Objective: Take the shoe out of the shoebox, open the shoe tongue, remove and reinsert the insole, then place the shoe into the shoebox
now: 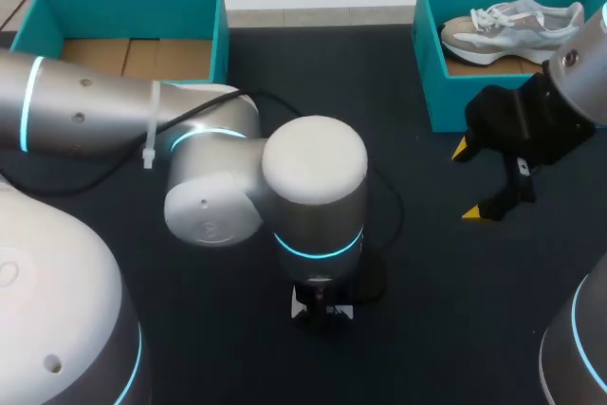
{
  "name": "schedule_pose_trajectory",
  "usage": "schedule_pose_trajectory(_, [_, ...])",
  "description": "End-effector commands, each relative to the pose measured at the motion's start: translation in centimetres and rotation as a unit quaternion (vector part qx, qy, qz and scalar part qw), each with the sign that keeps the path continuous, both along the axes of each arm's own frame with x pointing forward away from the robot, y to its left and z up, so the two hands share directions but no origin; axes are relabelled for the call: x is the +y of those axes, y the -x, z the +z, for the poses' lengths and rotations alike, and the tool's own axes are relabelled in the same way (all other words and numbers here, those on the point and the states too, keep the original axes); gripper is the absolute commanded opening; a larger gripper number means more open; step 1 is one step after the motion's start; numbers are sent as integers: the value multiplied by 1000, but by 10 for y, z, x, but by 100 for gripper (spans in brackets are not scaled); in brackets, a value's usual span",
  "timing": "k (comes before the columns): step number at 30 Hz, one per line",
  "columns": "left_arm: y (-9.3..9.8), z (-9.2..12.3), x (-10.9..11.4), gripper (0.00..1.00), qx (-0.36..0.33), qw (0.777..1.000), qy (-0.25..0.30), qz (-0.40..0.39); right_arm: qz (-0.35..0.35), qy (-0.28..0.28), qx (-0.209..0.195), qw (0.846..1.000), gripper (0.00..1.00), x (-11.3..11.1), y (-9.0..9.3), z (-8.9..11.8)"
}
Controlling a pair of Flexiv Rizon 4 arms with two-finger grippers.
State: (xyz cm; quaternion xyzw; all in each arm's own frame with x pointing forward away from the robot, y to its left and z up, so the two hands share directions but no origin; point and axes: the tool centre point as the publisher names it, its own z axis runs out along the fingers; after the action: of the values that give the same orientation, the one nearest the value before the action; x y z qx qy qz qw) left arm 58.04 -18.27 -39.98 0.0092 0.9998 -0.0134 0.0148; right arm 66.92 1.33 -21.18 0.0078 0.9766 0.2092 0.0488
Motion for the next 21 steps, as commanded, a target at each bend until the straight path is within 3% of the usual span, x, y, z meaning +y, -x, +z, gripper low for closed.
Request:
schedule_pose_trajectory(1, [-3, 5, -2, 0, 18, 1000, -19, 11, 0, 1, 1, 1000, 100, 1, -1, -1])
schedule_pose_trajectory(6, [-2, 30, 10, 0, 50, 998, -45, 19, 0, 1, 1, 1000, 100, 1, -1, -1])
schedule_pose_trajectory(15, [-9, 116, 35, 0, 77, 994, -73, -11, 0, 1, 1, 1000, 100, 1, -1, -1])
schedule_pose_trajectory(21, [-12, 166, 42, 0, 50, 995, -79, -32, 0, 1, 1, 1000, 100, 1, -1, -1])
